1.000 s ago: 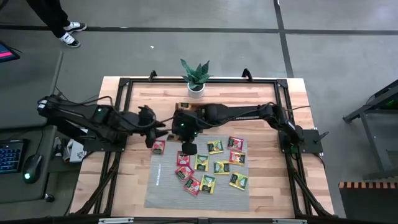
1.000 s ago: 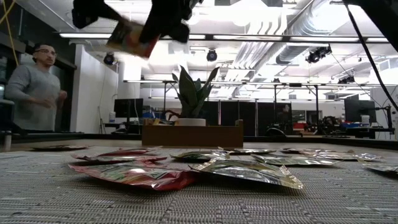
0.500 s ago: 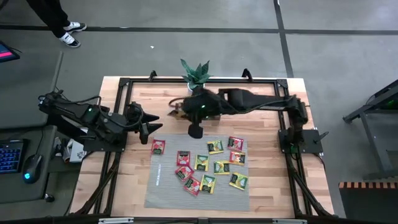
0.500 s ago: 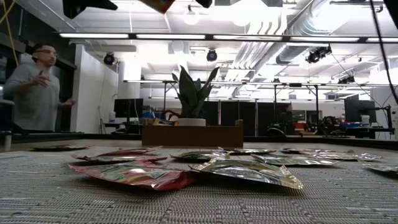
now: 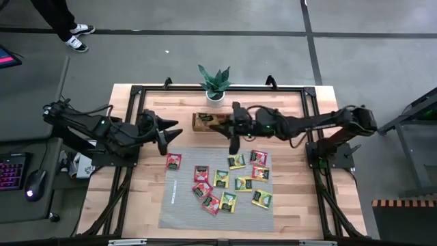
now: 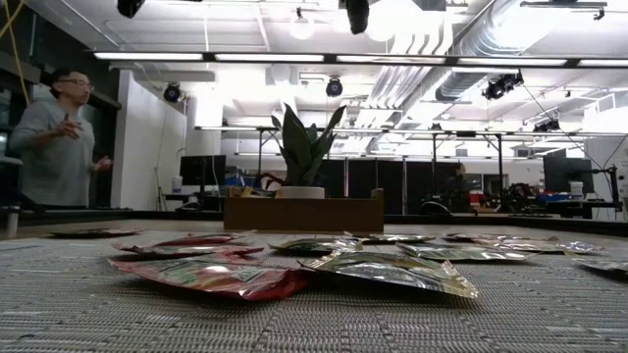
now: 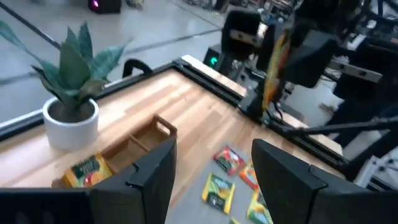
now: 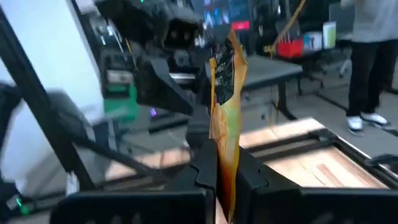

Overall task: Pick & Place Tea
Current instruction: Put the orange tea bag into the left section of the wooden organizer

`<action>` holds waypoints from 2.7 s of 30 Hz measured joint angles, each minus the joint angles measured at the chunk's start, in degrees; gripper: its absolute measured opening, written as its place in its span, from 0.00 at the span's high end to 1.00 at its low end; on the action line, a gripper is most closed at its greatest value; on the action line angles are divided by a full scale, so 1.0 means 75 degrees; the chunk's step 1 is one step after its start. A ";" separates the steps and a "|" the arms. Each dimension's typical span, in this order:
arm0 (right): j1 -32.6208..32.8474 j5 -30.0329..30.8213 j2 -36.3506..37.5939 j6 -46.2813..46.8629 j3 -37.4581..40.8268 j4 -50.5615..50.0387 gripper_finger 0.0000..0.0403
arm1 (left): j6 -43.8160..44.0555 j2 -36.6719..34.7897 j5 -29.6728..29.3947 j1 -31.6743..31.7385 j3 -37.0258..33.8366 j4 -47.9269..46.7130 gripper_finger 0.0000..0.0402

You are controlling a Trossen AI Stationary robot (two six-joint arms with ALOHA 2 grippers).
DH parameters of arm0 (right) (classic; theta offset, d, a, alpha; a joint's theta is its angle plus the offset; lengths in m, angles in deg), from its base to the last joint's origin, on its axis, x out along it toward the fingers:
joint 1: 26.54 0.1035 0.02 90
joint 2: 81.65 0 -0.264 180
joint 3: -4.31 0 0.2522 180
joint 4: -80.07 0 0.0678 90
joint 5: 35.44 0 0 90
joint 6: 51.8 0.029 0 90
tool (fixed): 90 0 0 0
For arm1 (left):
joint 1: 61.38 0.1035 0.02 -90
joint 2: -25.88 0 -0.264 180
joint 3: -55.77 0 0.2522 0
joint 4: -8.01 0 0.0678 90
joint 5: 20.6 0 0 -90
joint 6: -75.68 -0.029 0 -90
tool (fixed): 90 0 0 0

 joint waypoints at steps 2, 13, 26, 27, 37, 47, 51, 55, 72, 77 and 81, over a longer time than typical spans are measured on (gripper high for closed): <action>0.0059 0.0066 0.0020 0.0195 0.0403 0.0696 0.98 | -0.0176 0.0115 -0.0062 0.0056 0.0000 0.0364 0.48; 0.0303 0.0122 0.0021 0.0368 0.0741 0.1277 0.98 | -0.0969 0.1156 0.1647 0.1311 0.0000 0.2400 0.48; 0.0300 -0.0089 0.0020 0.0368 0.0741 0.1205 0.98 | -0.1884 0.1388 0.3353 0.1444 -0.0003 0.3701 0.49; 0.0297 -0.0103 0.0020 0.0368 0.0741 0.1210 0.98 | -0.1882 0.1388 0.3365 0.1444 -0.0001 0.3720 0.49; 0.0303 -0.0276 0.0020 0.0365 0.0741 0.1207 0.98 | -0.1892 0.1388 0.3114 0.1447 -0.0003 0.3752 0.49; 0.0300 -0.0366 0.0020 0.0388 0.0741 0.1207 0.98 | -0.2216 0.1385 0.3109 0.1447 -0.0003 0.4230 0.49; 0.0300 -0.0366 0.0020 0.0415 0.0741 0.1210 0.98 | -0.2216 0.1600 0.3103 0.1450 0.0003 0.4288 0.49; 0.0300 -0.0366 0.0020 0.0415 0.0741 0.1221 0.98 | -0.2182 0.1729 0.3105 0.1453 0.0013 0.4402 0.49; 0.0300 -0.0371 0.0017 0.0418 0.0735 0.1196 0.98 | -0.2219 0.1965 0.2718 0.1453 0.0000 0.4578 0.60; 0.0300 -0.0371 0.0017 0.0416 0.0735 0.1184 0.98 | -0.2219 0.1965 0.2704 0.1453 0.0000 0.4580 0.75; 0.0297 -0.0401 0.0017 0.0415 0.0735 0.1158 0.98 | -0.2219 0.1965 0.2656 0.1453 0.0000 0.4582 0.88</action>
